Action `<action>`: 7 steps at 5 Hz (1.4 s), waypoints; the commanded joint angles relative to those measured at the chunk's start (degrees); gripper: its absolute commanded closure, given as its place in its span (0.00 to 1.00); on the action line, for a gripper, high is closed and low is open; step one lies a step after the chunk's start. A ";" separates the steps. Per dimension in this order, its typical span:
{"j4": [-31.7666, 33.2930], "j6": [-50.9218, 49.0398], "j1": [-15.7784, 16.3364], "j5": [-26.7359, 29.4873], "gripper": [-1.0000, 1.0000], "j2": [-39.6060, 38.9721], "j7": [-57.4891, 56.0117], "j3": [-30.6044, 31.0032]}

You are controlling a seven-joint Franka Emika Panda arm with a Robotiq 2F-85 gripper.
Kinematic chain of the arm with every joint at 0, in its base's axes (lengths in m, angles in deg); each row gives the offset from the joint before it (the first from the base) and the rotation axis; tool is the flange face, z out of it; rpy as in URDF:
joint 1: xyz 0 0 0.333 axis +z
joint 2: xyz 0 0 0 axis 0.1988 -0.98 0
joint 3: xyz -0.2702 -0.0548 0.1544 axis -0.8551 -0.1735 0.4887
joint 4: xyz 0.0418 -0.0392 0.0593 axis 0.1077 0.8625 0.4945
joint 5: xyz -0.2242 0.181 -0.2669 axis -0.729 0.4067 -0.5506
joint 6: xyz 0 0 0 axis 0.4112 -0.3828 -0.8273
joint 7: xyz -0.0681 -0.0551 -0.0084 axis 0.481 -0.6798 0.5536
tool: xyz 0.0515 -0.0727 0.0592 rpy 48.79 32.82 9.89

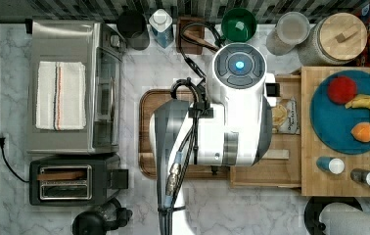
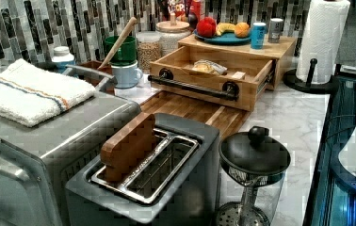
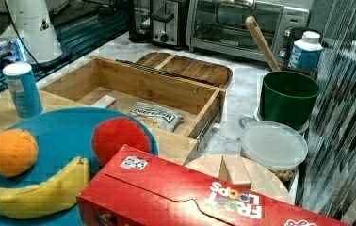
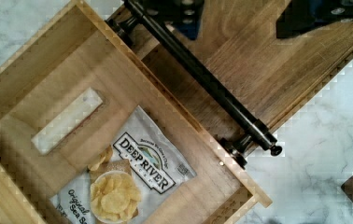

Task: Close the drawer.

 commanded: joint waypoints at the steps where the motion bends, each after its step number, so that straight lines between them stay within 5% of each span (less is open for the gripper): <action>1: -0.01 0.07 -0.50 -0.15 1.00 -0.08 -0.77 0.51; 2: -0.01 0.07 -0.45 -0.14 1.00 -0.09 -0.77 0.46; 3: 4.07 4.00 0.00 1.61 0.00 1.81 -5.57 1.33; 4: 7.64 7.87 2.19 -2.55 0.00 3.44 -10.48 3.36; 6: 0.77 0.71 3.47 -0.90 0.00 -1.71 -26.78 7.08; 7: 2.58 3.18 3.47 -1.53 0.04 -1.58 -31.40 8.45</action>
